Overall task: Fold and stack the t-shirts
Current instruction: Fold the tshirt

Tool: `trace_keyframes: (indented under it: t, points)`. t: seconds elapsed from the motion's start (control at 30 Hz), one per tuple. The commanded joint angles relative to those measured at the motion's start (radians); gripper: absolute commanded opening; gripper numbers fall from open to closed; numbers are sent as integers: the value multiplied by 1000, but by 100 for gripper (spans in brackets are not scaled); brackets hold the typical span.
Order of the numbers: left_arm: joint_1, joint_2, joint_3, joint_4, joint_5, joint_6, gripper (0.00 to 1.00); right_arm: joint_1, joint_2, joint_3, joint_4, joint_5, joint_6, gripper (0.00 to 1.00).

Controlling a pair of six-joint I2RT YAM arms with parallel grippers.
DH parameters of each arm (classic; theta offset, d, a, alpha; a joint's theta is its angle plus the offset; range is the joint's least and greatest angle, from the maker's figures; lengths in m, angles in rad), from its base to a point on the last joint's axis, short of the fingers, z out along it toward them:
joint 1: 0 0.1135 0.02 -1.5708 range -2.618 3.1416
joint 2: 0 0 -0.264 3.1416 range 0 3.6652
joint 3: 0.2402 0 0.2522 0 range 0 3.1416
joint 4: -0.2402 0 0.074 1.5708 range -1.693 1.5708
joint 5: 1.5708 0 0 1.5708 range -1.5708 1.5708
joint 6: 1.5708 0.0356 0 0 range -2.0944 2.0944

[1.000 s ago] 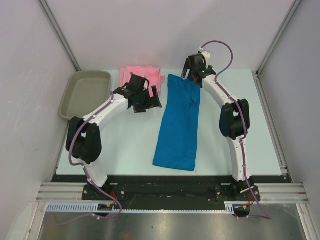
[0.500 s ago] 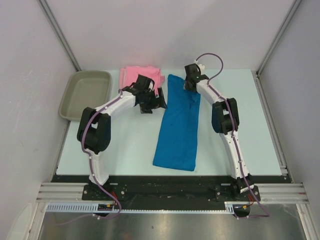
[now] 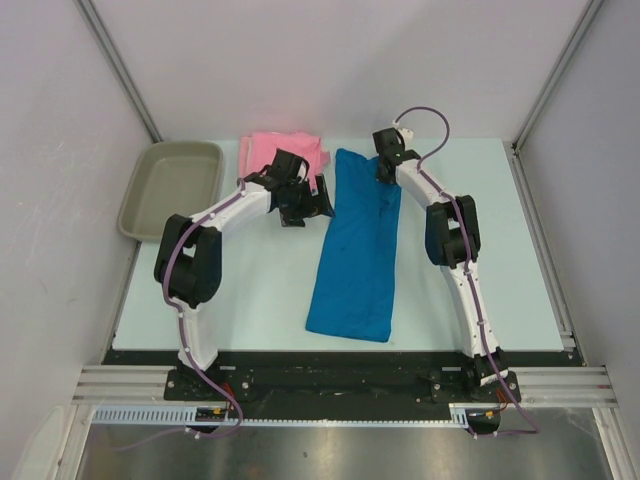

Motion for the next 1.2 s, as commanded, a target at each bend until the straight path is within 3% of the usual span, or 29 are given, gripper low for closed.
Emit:
trace_keyframes:
  t: [0.0,0.17,0.43,0.67,0.7,0.73,0.77,0.83,1.0,1.17]
  points:
    - [-6,-3,33,15,19,-9,100,-11,-51,-9,3,38,-8,2]
    - [-6,-9,22,15,16,-7,100,-15,-89,-58,13,75,4,0]
    - [-9,-17,8,21,27,-10,100,-31,-284,-328,129,108,27,0]
    - [-14,-40,-16,30,24,-16,100,-37,-337,-412,106,167,38,3]
    - [-15,-42,-19,32,25,-15,100,-37,-341,-420,100,180,42,10]
    - [-17,-49,-21,32,24,-15,100,-37,-345,-425,96,199,45,24]
    - [-20,-51,-22,32,22,-15,100,-38,-348,-429,91,210,53,52]
    - [-21,-55,-21,33,19,-15,100,-38,-351,-428,82,230,59,73]
    - [-30,-39,31,18,25,-3,100,-35,-379,-405,141,141,46,84]
    - [-37,-29,86,-1,25,0,100,-17,-356,-314,126,80,26,84]
